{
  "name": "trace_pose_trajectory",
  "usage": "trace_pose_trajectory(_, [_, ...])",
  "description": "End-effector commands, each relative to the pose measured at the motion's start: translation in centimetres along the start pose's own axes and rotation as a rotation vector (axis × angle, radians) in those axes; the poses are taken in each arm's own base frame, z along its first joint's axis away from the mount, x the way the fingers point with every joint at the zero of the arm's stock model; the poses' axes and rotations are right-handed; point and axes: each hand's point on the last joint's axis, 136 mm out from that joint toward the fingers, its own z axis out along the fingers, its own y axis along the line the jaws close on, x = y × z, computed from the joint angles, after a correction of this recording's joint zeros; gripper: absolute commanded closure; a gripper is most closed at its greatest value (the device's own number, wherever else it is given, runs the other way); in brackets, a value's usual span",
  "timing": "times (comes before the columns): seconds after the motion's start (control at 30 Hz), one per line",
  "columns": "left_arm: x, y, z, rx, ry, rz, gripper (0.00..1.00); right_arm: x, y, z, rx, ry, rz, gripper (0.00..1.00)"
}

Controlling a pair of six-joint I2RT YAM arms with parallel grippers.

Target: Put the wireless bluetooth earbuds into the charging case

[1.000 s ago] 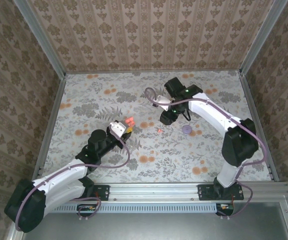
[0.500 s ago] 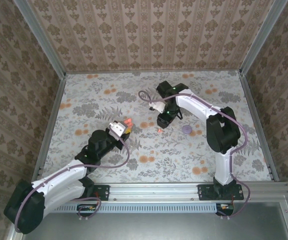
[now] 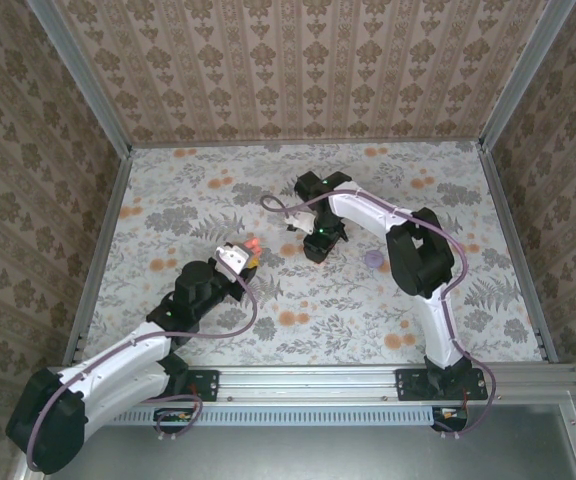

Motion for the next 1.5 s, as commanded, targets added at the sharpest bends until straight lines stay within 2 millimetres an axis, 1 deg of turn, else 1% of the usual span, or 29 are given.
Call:
trace_pose_trajectory(0.0, [-0.6, 0.3, -0.3, -0.020, -0.013, -0.008, 0.85, 0.6, 0.1, 0.5, 0.024, 0.067, -0.033, 0.54])
trace_pose_trajectory(0.43, [-0.7, 0.6, -0.7, -0.032, -0.005, 0.002, 0.85, 0.2, 0.4, 1.4, 0.037, 0.081, -0.090, 0.53])
trace_pose_trajectory(0.53, [-0.7, 0.6, -0.8, -0.035, -0.004, 0.004, 0.85, 0.0, 0.3, 1.7, 0.041, 0.081, -0.100, 0.53])
trace_pose_trajectory(0.97, [-0.7, 0.9, -0.8, -0.046, 0.004, 0.008, 0.85, 0.0, 0.0, 3.0, 0.050, 0.114, -0.124, 0.53])
trace_pose_trajectory(1.07, [-0.8, 1.0, -0.8, -0.047, 0.004, 0.010, 0.85, 0.0, 0.1, 3.2, 0.056, 0.119, -0.133, 0.55])
trace_pose_trajectory(1.3, [-0.8, 1.0, -0.8, -0.045, 0.005, 0.011, 0.85, -0.3, 0.2, 3.4, 0.053, 0.109, -0.137, 0.62])
trace_pose_trajectory(1.47, [-0.8, 1.0, -0.7, -0.045, 0.001, 0.014, 0.85, -0.3, 0.1, 3.6, 0.062, 0.111, -0.140, 0.65])
